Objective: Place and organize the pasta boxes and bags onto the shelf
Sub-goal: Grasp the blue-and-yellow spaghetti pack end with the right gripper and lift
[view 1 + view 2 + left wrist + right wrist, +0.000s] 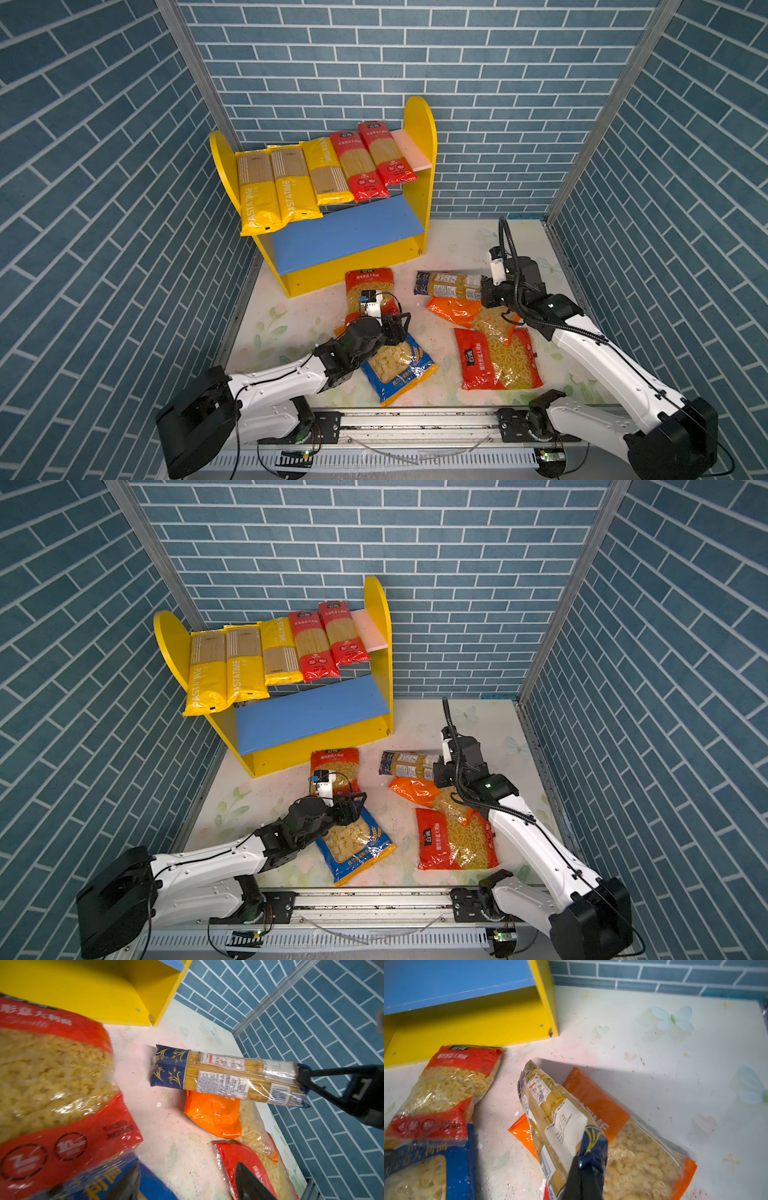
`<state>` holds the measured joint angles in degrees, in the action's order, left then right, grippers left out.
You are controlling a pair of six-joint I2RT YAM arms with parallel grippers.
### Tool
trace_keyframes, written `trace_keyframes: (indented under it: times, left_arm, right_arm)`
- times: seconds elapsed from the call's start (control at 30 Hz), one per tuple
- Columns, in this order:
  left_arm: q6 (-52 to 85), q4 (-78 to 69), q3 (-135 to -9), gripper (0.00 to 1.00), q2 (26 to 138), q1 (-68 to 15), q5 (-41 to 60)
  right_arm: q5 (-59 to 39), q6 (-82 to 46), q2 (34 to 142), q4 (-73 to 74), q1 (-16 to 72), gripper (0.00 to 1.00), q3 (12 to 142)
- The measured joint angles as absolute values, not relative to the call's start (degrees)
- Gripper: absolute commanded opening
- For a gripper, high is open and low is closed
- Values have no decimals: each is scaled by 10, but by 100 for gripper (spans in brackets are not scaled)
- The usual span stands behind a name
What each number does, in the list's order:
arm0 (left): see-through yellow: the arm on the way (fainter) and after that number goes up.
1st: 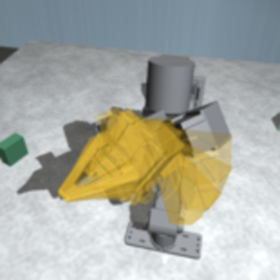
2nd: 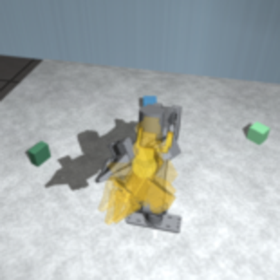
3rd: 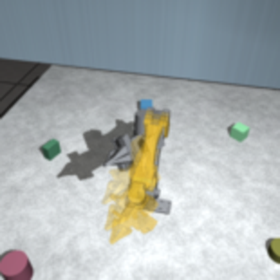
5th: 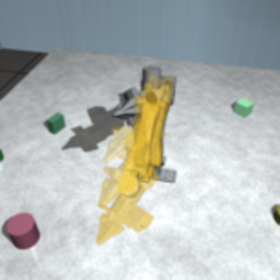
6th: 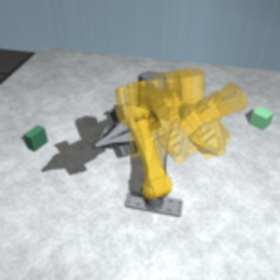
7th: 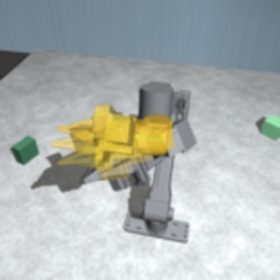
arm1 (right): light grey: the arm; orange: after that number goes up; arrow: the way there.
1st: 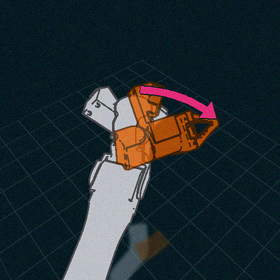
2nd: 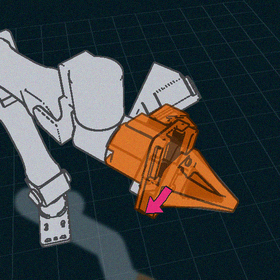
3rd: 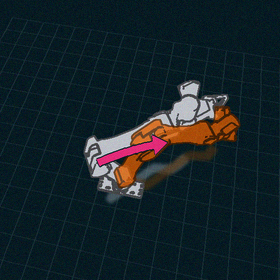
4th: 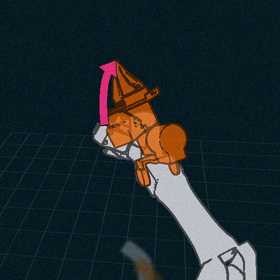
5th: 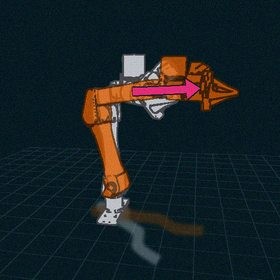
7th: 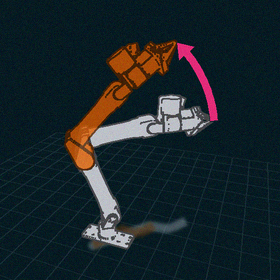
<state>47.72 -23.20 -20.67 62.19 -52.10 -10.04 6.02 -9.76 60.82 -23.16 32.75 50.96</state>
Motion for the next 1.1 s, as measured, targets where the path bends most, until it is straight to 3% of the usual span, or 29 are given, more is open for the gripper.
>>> trace_keyframes:
  times: [0.27, 0.5, 0.6, 0.8, 0.97, 1.1]
  left_arm:
    - [496, -95, -180, 73, 438, -492, -133]
    - [521, 69, -167, 75, 247, -451, -163]
    - [524, 111, -164, 78, 220, -448, -165]
    - [515, 143, -167, 87, 241, -445, -155]
    - [495, 147, -190, 84, 298, -439, -119]
    - [468, 143, -228, 80, 374, -437, -70]
  right_arm:
    - [131, -25, 641, -193, 537, 0, 513]
    - [163, 56, 781, -161, 755, 0, 559]
    - [161, 80, 840, -171, 806, 12, 560]
    - [104, 61, 869, -178, 824, 43, 560]
    - [16, -6, 847, -175, 779, 48, 559]
    - [-46, -109, 782, -172, 673, 48, 555]
